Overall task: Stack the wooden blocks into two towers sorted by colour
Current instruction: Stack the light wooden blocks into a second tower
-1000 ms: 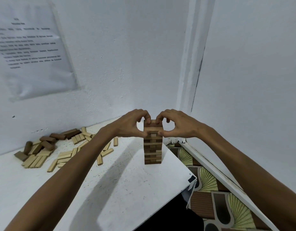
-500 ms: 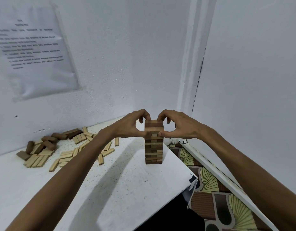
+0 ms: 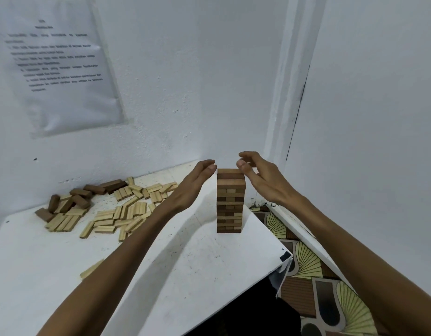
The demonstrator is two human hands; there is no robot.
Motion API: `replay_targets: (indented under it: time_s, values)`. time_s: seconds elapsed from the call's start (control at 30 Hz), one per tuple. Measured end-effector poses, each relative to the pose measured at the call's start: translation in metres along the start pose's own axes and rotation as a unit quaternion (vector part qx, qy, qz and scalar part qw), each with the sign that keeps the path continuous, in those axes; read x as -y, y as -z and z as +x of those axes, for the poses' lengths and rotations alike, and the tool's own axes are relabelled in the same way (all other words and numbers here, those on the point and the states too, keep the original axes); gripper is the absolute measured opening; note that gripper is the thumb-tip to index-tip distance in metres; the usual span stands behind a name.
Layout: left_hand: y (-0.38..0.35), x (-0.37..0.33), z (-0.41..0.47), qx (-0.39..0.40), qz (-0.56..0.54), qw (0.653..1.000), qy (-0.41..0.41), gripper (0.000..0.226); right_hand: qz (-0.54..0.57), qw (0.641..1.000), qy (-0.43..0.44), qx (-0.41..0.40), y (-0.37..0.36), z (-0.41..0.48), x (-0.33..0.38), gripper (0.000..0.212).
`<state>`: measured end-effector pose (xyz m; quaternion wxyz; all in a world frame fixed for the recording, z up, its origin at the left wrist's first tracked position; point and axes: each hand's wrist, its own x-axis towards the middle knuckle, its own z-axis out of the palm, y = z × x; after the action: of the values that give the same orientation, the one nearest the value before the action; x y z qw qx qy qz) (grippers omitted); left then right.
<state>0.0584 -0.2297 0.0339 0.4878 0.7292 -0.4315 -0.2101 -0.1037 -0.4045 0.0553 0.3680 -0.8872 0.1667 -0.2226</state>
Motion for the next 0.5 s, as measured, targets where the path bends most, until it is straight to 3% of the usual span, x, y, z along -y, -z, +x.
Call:
replay_targets:
  time_s: [0.17,0.5]
  values:
    - [0.017,0.005,-0.012,-0.037,0.01,0.999,-0.02,0.058,-0.077,0.996,0.052,0.011,0.003,0.012,0.018,0.062]
    - [0.081,0.003,-0.064,-0.119,0.071,0.99,-0.017,0.057,-0.158,0.974,0.154,0.051,-0.04,0.032,0.084,0.065]
